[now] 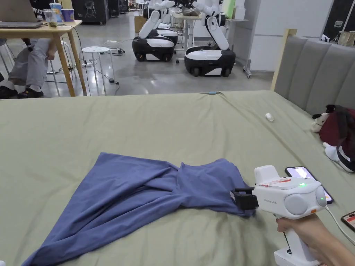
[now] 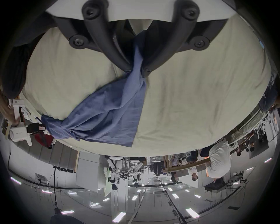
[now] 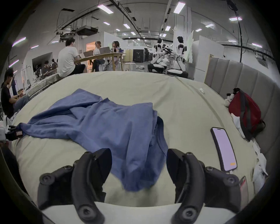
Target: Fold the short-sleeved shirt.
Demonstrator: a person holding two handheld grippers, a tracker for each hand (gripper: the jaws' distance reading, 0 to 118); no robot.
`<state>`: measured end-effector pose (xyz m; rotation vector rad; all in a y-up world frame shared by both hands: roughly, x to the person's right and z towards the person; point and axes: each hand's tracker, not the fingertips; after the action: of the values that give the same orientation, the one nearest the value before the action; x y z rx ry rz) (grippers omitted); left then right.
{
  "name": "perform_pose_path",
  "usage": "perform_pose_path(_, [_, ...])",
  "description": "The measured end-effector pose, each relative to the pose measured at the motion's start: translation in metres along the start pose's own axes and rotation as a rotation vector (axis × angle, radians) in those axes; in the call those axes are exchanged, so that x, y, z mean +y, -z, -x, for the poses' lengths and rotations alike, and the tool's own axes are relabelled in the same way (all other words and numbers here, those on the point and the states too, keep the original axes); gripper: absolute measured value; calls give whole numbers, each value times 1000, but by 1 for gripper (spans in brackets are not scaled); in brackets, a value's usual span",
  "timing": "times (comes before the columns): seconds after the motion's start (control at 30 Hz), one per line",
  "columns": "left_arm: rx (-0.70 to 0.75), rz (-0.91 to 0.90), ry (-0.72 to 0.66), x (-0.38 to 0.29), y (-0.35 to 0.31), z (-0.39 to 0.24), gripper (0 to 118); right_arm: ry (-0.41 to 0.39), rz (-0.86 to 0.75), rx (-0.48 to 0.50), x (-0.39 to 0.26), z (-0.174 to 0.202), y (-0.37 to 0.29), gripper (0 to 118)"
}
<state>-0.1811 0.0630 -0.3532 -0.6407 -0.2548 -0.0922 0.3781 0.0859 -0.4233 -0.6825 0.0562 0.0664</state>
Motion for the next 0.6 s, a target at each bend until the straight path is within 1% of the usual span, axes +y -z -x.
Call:
perform_pose_path(0.13, [-2, 5, -4, 1, 1, 1, 5, 12, 24, -4, 5, -5, 17, 56])
perform_pose_path(0.2, [-1, 4, -5, 0, 2, 1, 5, 10, 26, -6, 2, -5, 18, 38])
perform_pose_path(0.27, [-1, 4, -6, 0, 3, 1, 5, 13, 14, 0, -1, -1, 8, 24])
perform_pose_path(0.3, [-1, 5, -6, -1, 3, 1, 5, 10, 11, 3, -3, 1, 7, 19])
perform_pose_path(0.37, [-2, 7, -6, -1, 5, 0, 5, -7, 6, -7, -8, 5, 6, 12])
perform_pose_path(0.6, [-3, 5, -2, 0, 5, -1, 5, -45, -25, -18, -15, 18, -9, 6])
